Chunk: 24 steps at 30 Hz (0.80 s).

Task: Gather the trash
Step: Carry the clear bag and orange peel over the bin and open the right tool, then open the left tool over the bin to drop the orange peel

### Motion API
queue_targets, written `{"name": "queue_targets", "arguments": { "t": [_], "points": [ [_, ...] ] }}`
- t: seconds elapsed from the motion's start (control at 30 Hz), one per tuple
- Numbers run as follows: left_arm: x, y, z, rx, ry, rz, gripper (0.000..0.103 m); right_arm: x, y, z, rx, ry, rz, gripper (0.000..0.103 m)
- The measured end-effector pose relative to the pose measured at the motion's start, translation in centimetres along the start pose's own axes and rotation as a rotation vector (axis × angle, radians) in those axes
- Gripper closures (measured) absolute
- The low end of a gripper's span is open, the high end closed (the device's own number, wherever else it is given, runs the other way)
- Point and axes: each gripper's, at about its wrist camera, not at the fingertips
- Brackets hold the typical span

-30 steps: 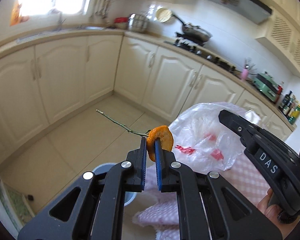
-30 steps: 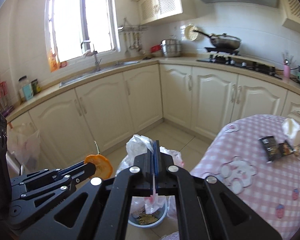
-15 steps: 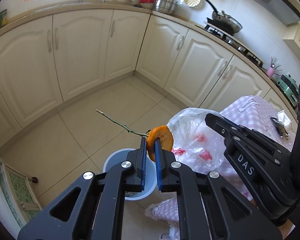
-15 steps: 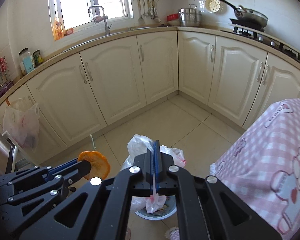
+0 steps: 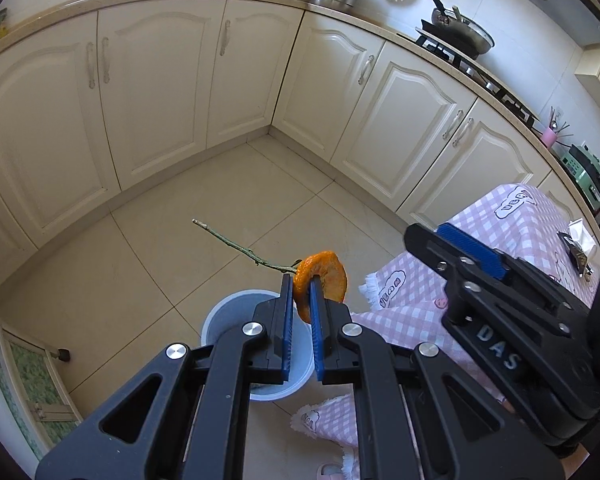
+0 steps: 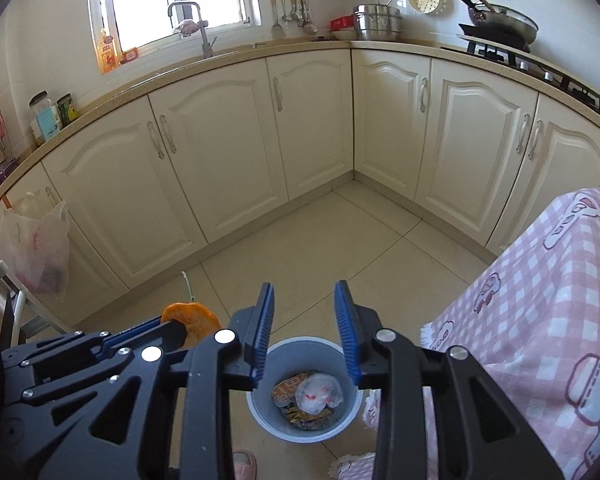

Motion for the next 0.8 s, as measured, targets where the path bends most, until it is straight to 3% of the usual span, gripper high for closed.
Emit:
{"name": "queue_targets", "arguments": {
  "t": [0.3,0.53,0.6,0.67,0.8],
  "points": [
    [-1.0,-0.7,1.2,-0.028,0.02,-0.009,0.096,2.1,-0.6,1.2,-0.008,0.042,0.066,0.066],
    [-0.4,-2.0,2.1,-0.044,0.013,0.03,0.094,3.7,-1.3,2.2,-0.034,0.066,0.122,0.06],
    [-0.2,-2.2,2.5,-0.054,0.011,0.037,0.083,4.1,-1.4,2.5,-0.04,0.066,0.132,0.06],
    [0.3,-2.3,2.8,-0.058,0.01,0.054,0.065,4.5,-1.6,2.7,-0.04,0.069,0.141,0.059],
    [1.4,-2.5,3.4,-0.057,0.008,0.077,0.058,5.7,-1.8,3.1,-0.044,0.075,0.159,0.059]
  ]
}}
Point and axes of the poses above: each gripper's, at about its wrist camera, not at the fingertips, and x roughly against the way its jaws point, z to its right, y to its underside, and after that the axes turned 4 degrees about -x, right-handed
